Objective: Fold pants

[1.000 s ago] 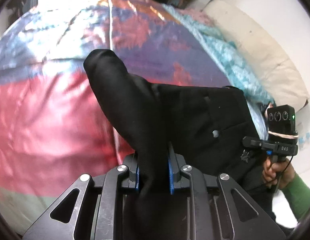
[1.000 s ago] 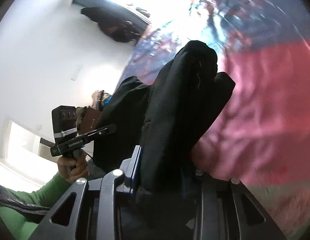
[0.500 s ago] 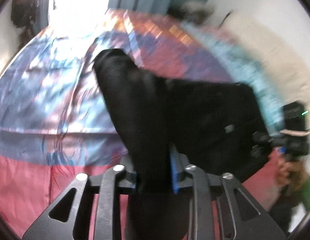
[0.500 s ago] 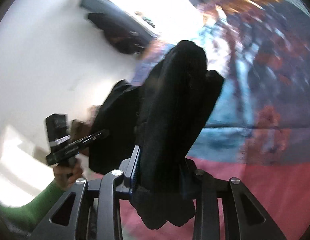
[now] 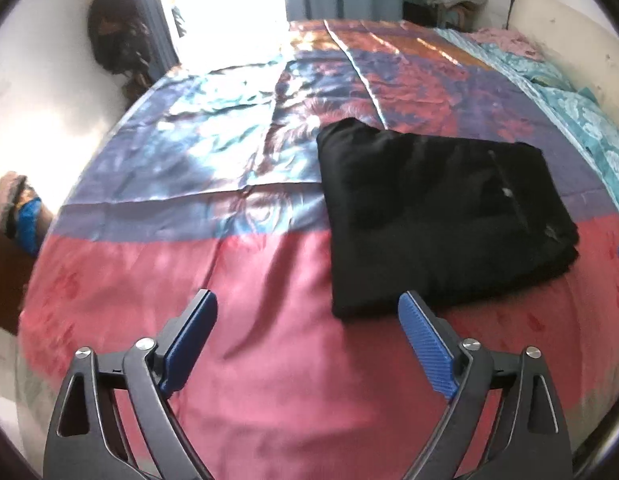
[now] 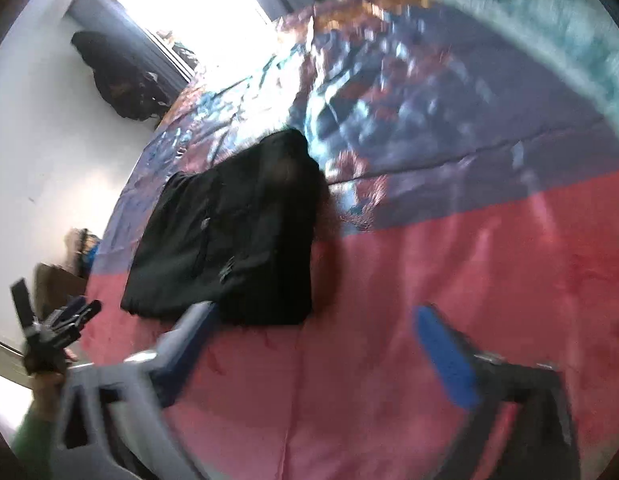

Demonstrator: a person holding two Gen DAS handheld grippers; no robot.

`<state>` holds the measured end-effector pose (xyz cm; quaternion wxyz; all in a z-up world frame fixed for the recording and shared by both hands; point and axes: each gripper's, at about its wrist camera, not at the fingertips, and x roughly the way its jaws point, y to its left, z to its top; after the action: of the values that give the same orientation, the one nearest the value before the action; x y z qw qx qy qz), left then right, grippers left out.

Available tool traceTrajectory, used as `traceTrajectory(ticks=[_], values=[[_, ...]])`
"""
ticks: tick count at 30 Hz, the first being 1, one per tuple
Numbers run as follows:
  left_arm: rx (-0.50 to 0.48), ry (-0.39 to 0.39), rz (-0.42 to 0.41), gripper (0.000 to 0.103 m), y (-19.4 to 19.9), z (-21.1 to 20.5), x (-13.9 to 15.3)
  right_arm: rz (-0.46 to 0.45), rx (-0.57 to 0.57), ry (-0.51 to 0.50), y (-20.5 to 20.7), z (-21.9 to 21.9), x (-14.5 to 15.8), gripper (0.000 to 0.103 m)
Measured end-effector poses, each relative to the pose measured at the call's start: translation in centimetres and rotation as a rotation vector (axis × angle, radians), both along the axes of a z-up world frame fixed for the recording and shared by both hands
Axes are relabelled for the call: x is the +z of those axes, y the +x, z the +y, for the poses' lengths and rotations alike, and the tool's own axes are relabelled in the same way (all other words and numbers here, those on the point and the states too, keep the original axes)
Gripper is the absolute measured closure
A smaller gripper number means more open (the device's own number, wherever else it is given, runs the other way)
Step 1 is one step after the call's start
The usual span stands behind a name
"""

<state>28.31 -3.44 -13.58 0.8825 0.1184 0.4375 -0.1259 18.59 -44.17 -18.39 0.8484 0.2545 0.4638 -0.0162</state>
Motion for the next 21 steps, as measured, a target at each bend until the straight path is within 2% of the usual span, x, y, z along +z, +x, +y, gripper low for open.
traceTrajectory(ticks=[4, 6, 10, 16, 21], values=[[0.036, 0.015, -0.001, 0.006, -4.4, -1.0, 1.7, 0.004, -0.035, -0.218, -4.7, 4.5, 4.0, 0.000], [0.031, -0.006, 0.005, 0.006, -6.8, -1.3, 2.6, -0.029, -0.059, -0.279, -6.9, 7.3, 5.3, 0.000], [0.051, -0.011, -0.008, 0.005, -10.6, -1.1, 4.3, -0.038, -0.064, -0.301, -11.3, 12.0, 6.5, 0.000], [0.095, 0.017, -0.078, 0.005, -15.0, 0.4, 6.4, -0.035, -0.013, -0.401, -14.6, 17.4, 7.9, 0.000], [0.091, -0.017, -0.049, 0.005, -16.5, 0.9, 7.2, -0.039, -0.006, -0.452, -16.2, 19.4, 10.0, 0.000]])
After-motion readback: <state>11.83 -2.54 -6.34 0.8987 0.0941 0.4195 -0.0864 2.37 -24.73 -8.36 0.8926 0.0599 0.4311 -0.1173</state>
